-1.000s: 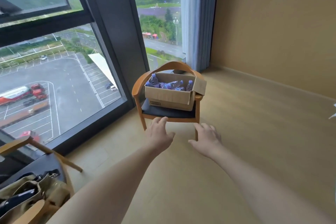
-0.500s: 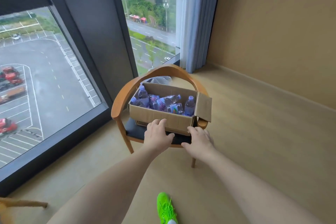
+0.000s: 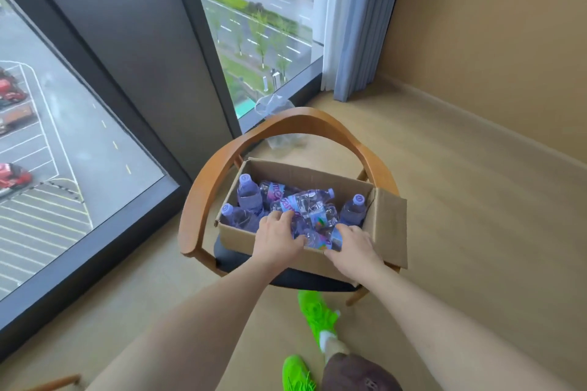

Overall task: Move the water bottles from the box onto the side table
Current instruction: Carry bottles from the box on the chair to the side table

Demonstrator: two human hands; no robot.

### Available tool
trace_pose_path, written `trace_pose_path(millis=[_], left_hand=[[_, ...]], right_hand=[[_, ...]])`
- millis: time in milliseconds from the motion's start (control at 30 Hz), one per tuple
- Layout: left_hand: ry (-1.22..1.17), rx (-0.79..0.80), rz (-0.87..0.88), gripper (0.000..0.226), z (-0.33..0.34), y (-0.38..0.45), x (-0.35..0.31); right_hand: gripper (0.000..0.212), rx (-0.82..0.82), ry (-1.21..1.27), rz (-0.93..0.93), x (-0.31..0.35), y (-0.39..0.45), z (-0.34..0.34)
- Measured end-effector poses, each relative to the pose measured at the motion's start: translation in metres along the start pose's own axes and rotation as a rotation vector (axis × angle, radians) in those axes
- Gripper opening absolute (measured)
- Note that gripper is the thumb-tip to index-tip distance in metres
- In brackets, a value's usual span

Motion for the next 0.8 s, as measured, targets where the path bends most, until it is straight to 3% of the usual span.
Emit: trace_pose_path(millis=[200,333,400,567,700,800], left_hand=[[0.019,0.064,-0.052,0.067,0.014,0.078,0.033],[0.038,0.135,-0.061,0.072,0.037,0.131,0.053],[0.072,0.158,-0.010,0.075,0.043,0.145,0.055],[0.214,0.269,0.100,0.081,0.077,0.167,0.066],[0.244,0.297,0.098,0.088,0.098,0.173,0.068],[0.230,0.289,0.052,0.090,0.104,0.179,0.071]], right_hand=[[0.066,0.161,0.063,0.134,0.016,0.086,0.020],[0.044,0.242,0.364,0.321,0.020,0.143,0.032],[0.045,0.219,0.465,0.426,0.019,0.157,0.034],[0.078,0.132,0.178,0.410,0.019,0.183,0.057],[0.084,0.113,-0.001,0.289,0.029,0.188,0.078],[0.073,0.003,-0.126,0.177,0.033,0.195,0.079]])
Point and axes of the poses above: each hand's wrist, its own y-axis towards the middle knuckle, its own z-axis out of the palm, x = y × z, the point moved 4 cm from there along y, towards the middle knuckle, and after that the axes turned 14 degrees about z, right-handed, at the moved point
